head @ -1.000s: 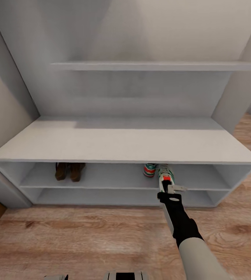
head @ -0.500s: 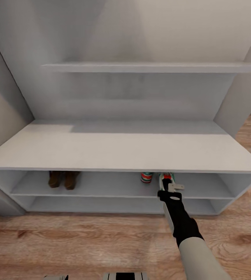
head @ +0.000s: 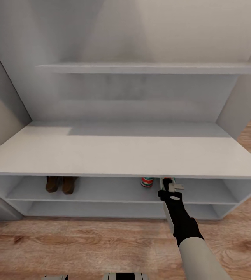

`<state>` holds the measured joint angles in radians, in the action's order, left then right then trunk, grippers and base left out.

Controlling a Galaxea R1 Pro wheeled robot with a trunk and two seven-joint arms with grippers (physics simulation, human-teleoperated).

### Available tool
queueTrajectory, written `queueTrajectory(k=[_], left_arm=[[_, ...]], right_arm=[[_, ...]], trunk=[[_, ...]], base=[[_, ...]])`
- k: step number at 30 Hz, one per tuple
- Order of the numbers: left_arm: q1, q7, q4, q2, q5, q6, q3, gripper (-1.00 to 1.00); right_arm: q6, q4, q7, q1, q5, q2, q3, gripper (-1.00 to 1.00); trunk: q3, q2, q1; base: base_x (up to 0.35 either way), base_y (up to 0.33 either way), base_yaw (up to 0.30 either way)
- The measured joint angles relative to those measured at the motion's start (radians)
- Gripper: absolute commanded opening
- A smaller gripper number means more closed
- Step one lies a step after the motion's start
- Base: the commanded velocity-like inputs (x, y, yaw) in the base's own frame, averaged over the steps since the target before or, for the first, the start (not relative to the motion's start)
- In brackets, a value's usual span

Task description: Pick up the two gym shoes and the two sandals from the corridor floor and place them onto the hallstand (shoe rack) in the corridor, making sure they are on the rack and not on the floor. Arrange them so the two gym shoes are next to each other and the two sandals are next to each other.

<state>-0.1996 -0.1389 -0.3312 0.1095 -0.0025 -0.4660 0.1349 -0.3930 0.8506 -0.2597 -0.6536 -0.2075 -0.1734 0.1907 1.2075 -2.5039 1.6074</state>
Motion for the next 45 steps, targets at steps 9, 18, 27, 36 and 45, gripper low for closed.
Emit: queueTrajectory(k=[9,18,27,36,45], left_arm=[[0.0,0.0,0.0,0.0,0.001,0.0,0.0,1.0],[0.0,0.0,0.001,0.0,0.0,0.0,0.0,1.0],[0.0,0.0,0.001,0.0,0.001,0.001,0.003,1.0],[0.0,0.0,0.001,0.0,0.004,0.0,0.004,1.0],[0.0,0.0,0.001,0.0,0.005,0.0,0.003,1.0]], right_arm=[[0.0,0.0,0.0,0.0,0.004,0.0,0.0,-1.0],[0.0,0.0,0.001,0.0,-0.001,0.0,-0.001,-1.0],[0.0,0.0,0.0,0.0,0.001,0.0,0.001,-1.0],[-0.001,-0.026,0.0,0.001,-0.001,0.0,0.001,1.0],[-0.001,-0.022,0.0,0.001,-0.001,0.0,0.002,1.0]], trunk=[[0.0,0.0,0.0],[0.0,0.0,0.0],[0.0,0.0,0.0],[0.0,0.0,0.0],[0.0,0.0,0.0]], base=[[0.041,0.0,0.0],[0.095,0.0,0.0],[0.046,0.0,0.0],[0.032,0.0,0.0],[0.0,0.0,0.0]])
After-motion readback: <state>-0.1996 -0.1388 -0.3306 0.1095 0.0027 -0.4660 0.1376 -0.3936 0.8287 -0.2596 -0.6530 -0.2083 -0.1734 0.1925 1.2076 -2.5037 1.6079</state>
